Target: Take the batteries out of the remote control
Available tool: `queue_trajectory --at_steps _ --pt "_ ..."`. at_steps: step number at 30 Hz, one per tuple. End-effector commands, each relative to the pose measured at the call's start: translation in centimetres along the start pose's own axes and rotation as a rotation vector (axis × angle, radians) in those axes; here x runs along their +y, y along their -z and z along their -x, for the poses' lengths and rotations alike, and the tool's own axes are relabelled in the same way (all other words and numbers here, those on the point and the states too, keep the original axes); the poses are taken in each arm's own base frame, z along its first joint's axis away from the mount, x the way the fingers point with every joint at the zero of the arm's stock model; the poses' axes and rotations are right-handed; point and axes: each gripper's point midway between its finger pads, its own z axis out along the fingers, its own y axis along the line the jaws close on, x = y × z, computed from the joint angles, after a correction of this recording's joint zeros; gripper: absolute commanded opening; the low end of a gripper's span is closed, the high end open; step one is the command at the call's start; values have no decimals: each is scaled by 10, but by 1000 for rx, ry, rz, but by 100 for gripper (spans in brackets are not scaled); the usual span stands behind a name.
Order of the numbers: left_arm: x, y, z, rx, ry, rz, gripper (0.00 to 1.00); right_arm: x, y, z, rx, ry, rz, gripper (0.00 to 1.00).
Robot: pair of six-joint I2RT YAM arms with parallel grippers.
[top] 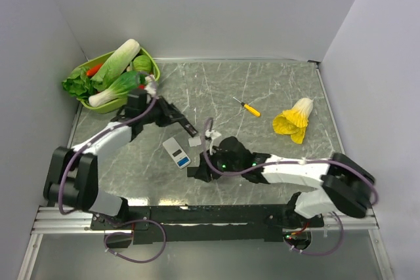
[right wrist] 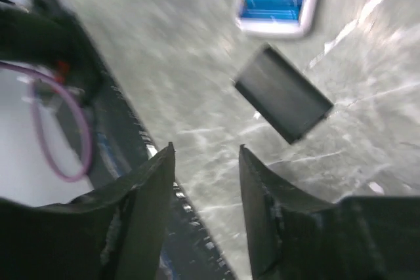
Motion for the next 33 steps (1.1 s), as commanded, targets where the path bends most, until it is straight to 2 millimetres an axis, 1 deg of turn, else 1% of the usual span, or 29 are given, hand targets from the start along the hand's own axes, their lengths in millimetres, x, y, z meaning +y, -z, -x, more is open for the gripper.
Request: queue_trajectory --at_steps 1,2,3,4,5,6,7,8,9,10,11,12,14,15,16,17,18,20,23,24,26,31,32,33 --pt "-50 -38 -15 55 -103 -158 1 -16 31 22 -130 17 -129 55" --pt "-59 -45 -31 112 -117 -203 1 -19 35 23 -142 13 -145 57" --pt "-65 -52 -36 130 -124 -237 1 -17 43 27 -173 10 -144 61" --pt "-65 -66 -44 173 -122 -253 2 -23 47 24 -187 1 -167 68" --pt "-72 -71 -59 223 -136 -285 3 -20 57 32 -231 3 -165 71" --pt "-81 -77 -60 229 -152 -303 4 -24 61 28 -237 0 -179 75" --pt "-73 -91 -70 266 -149 -284 5 -22 65 28 -249 1 -170 81" --pt "-76 -98 -82 302 -170 -286 5 -21 74 35 -291 5 -172 85" --pt "-72 -110 -88 337 -160 -258 6 -24 77 33 -293 4 -185 90" --pt "-72 -116 -97 362 -162 -249 6 -28 80 33 -299 9 -211 94" --pt "-76 -120 -98 369 -172 -259 6 -29 83 35 -303 10 -221 94" --pt "-70 -126 -105 390 -166 -249 7 -31 85 37 -311 6 -234 95" --pt "-70 -132 -114 410 -169 -247 10 -32 87 38 -323 4 -239 95" --pt "-66 -138 -117 423 -166 -237 14 -33 87 38 -326 -3 -243 95" --pt "-62 -140 -122 442 -159 -214 17 -37 88 34 -309 -9 -263 95" --pt "-62 -143 -123 449 -166 -212 19 -39 88 33 -310 -12 -273 95" --pt "-55 -147 -129 467 -157 -197 23 -39 88 34 -310 -11 -275 95" --pt "-50 -150 -134 479 -152 -185 27 -43 89 34 -308 -11 -299 95" --pt "-45 -150 -133 474 -159 -157 37 -45 91 37 -308 -12 -320 95" --pt "-43 -150 -133 473 -161 -143 42 -46 91 37 -307 -9 -325 95" --pt "-44 -151 -130 466 -179 -136 46 -45 92 38 -309 -9 -327 95" --pt "-40 -151 -124 458 -194 -76 63 -49 96 41 -313 -12 -358 95" --pt "-45 -154 -116 427 -220 -77 65 -48 98 46 -320 -12 -368 95" --pt "-41 -150 -116 436 -215 -42 71 -52 100 42 -301 -14 -391 95"
